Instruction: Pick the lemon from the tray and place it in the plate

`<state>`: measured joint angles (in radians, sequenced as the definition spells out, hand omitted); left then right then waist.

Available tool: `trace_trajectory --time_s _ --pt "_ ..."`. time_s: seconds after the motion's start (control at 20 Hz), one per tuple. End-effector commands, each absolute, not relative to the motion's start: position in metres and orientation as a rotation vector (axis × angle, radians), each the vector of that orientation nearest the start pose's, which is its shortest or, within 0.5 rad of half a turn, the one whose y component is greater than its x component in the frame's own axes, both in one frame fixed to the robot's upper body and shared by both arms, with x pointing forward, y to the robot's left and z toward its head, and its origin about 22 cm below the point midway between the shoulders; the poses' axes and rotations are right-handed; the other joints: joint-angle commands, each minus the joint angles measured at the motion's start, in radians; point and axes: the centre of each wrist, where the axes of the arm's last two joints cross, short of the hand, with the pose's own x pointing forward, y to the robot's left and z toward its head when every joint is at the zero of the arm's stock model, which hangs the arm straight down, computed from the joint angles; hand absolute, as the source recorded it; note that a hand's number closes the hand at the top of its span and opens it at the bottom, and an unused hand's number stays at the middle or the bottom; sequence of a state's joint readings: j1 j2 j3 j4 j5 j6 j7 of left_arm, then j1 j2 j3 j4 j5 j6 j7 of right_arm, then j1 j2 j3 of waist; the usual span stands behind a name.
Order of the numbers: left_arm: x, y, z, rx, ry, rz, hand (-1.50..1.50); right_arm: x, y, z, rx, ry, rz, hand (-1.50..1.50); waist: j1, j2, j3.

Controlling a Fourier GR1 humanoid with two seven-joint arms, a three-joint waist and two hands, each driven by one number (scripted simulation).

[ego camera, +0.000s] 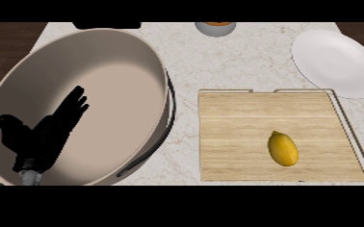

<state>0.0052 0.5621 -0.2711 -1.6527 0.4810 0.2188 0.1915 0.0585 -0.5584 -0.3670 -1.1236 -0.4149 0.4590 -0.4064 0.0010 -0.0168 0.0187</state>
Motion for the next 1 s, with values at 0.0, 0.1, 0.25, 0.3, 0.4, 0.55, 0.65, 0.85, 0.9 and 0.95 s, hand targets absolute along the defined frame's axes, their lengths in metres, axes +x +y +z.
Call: trace_trajectory --time_s 0.0,0.1,0.25,0.3,0.4,0.55,0.65,0.85,0.9,0.95 --pt "0.227 0.253 -0.001 0.008 -1.194 -0.018 0.0 0.188 -0.484 0.017 -0.074 -1.606 0.194 -1.5 -0.017 0.025 -0.019" --pt "0.218 0.257 -0.01 0.012 -1.196 -0.012 0.0 0.196 -0.486 0.03 -0.079 -1.581 0.25 -1.5 -0.009 0.024 -0.02" --pt "0.215 0.262 -0.013 0.014 -1.193 -0.003 0.0 0.196 -0.47 0.029 -0.081 -1.538 0.319 -1.5 -0.019 0.02 -0.021" --pt "0.215 0.248 -0.008 0.021 -1.196 -0.017 0.0 0.205 -0.468 0.038 -0.111 -1.537 0.334 -1.5 -0.017 0.02 -0.021" --pt "0.219 0.255 -0.011 0.014 -1.184 -0.024 0.0 0.204 -0.453 0.029 -0.079 -1.522 0.353 -1.5 -0.021 0.02 -0.021" --pt "0.215 0.251 -0.017 0.018 -1.173 -0.005 0.0 0.213 -0.436 0.032 -0.091 -1.524 0.376 -1.5 -0.022 0.021 -0.021" --pt "0.207 0.248 -0.02 0.016 -1.177 -0.005 0.0 0.204 -0.418 0.02 -0.137 -1.503 0.372 -1.5 -0.028 0.019 -0.021" --pt "0.22 0.254 -0.017 0.015 -1.192 -0.005 0.0 0.213 -0.39 0.015 -0.089 -1.435 0.44 -1.5 -0.029 0.022 -0.021" --pt "0.214 0.247 -0.009 0.004 -1.209 -0.034 0.0 0.22 -0.393 0.024 -0.074 -1.419 0.437 -1.5 -0.016 0.019 -0.02" --pt "0.213 0.245 -0.009 0.015 -1.201 0.009 0.0 0.215 -0.393 0.03 -0.047 -1.42 0.445 -1.5 -0.022 0.018 -0.021"
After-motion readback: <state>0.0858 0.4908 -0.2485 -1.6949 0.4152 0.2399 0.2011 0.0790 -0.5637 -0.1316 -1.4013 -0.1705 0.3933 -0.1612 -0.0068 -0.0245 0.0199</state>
